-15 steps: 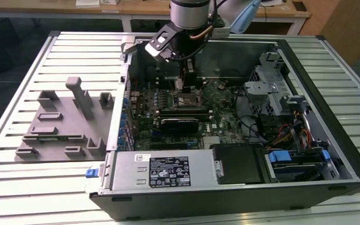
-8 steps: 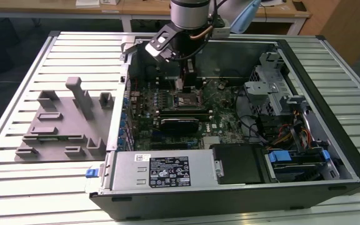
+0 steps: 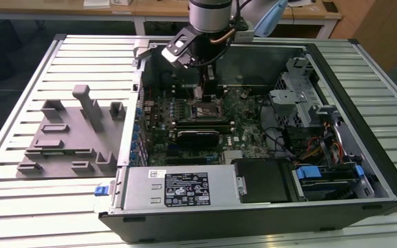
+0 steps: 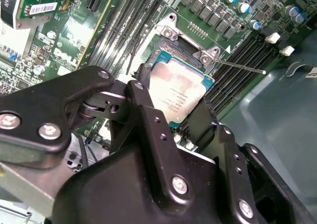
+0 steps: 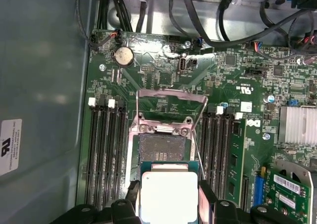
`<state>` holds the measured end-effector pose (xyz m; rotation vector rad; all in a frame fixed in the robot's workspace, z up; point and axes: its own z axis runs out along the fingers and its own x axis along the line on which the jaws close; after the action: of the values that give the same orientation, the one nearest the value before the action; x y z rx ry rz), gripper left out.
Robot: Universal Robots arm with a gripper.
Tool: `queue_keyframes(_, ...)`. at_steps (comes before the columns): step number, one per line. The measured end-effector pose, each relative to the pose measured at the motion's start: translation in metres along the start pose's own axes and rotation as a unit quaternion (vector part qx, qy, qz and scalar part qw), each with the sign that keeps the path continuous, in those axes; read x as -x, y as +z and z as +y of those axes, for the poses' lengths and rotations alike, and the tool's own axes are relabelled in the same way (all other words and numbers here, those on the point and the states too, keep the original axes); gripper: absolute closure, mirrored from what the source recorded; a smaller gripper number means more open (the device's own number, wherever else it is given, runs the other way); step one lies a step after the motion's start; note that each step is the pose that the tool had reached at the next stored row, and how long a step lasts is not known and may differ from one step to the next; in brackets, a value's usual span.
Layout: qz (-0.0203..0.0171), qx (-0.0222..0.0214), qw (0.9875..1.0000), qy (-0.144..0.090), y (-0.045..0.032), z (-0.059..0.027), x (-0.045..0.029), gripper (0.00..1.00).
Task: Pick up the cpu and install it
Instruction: 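Place the cpu into insertion slot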
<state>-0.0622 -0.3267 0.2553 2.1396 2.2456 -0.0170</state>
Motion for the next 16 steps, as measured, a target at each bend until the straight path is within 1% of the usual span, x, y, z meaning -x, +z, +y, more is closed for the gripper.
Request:
queue_keyframes(7, 0.0001, 0.0001, 1.0, 0.0, 0.0041, 0.0027, -0.0036, 0.45)
queue_keyframes(12, -0.0008, -0.0001, 1.0, 0.0, 0.0076, 0.0058, -0.0038, 0.45)
queue_keyframes(16, -0.0011, -0.0001, 1.0, 0.002, 0.0118, 0.0066, -0.0039, 0.45)
